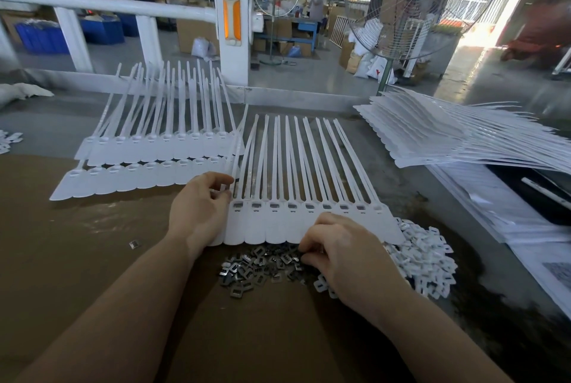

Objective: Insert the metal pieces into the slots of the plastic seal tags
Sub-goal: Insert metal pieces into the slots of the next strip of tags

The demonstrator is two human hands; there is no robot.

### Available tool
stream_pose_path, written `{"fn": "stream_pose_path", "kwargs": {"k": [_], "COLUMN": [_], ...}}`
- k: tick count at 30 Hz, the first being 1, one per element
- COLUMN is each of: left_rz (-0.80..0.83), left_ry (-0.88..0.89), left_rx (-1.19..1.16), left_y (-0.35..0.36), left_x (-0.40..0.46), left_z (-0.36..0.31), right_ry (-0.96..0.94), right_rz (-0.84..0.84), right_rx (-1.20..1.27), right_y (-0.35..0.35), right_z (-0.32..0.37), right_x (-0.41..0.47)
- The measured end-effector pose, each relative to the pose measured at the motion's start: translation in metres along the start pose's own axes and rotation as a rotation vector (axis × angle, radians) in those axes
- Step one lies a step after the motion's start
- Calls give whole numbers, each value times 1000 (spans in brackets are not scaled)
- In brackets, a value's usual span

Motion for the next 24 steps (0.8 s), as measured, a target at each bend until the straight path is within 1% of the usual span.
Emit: {"fn": "stream_pose_path", "kwargs": {"k": [7,10,14,17,20,24], "left_rz": [-4,-2,2,-1,-7,-4], "left_ry": [0,1,6,1,-2,2], "left_rx": [-18,-19,-19,-23,-24,-12], "left_y": [0,0,0,0,-1,-1], "left_x": [1,1,1,0,0,1], "left_z": [1,1,0,1,1,1], "right_ry": [-1,19,126,266,382,457], "right_rz": [10,-7,-100,-175,-209,-190], "right_rx": [29,105,260,364,331,226], "right_y": [-1,-6,-23,-34,-39,-40], "right_z": [1,-2,-25,-58,-91,-119], "right_x": [-1,-3,-3,-1,1,4]}}
Point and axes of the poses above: each hand's wrist, its own x-axis towards the middle knuckle, its own y-axis out of the palm, z = x × y, the point moved 8 cm from there along x, towards the middle knuckle, and after that the axes turned 8 degrees about -x, right-handed, at the moved point
